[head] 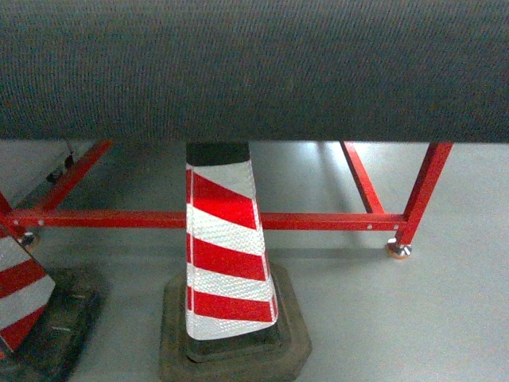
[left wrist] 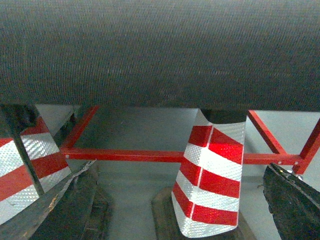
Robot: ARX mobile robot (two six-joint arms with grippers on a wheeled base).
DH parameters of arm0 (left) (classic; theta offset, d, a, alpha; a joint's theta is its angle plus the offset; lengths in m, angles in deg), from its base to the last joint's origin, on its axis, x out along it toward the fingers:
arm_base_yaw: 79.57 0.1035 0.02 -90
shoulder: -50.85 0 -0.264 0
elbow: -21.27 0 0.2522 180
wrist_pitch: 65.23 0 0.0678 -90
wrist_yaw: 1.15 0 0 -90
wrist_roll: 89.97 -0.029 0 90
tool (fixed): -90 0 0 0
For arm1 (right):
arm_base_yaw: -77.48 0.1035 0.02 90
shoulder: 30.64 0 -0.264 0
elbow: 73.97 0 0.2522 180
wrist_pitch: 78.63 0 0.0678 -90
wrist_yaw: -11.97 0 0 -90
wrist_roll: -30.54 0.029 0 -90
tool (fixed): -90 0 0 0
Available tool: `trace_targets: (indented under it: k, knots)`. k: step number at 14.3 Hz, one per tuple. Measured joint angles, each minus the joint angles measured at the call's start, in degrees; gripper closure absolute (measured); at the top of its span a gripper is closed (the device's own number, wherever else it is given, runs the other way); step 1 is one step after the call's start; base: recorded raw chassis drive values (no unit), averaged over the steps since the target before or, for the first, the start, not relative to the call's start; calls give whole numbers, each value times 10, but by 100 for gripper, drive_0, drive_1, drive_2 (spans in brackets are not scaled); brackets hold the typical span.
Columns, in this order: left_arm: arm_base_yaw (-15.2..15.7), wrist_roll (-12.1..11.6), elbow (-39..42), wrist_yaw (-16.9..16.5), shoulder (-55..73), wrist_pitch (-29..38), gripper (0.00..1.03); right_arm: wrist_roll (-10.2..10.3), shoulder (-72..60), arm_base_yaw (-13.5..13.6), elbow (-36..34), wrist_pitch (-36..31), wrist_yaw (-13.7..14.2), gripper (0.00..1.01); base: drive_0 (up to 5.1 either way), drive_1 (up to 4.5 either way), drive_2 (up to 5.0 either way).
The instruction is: Pick blue part to blue bin on bottom shelf
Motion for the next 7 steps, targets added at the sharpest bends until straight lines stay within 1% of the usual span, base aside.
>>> trace_targets:
  k: [7]
  knots:
    - [0,0,0,0,0,0,5,0,0,0,0,0,0,3,0,0,0]
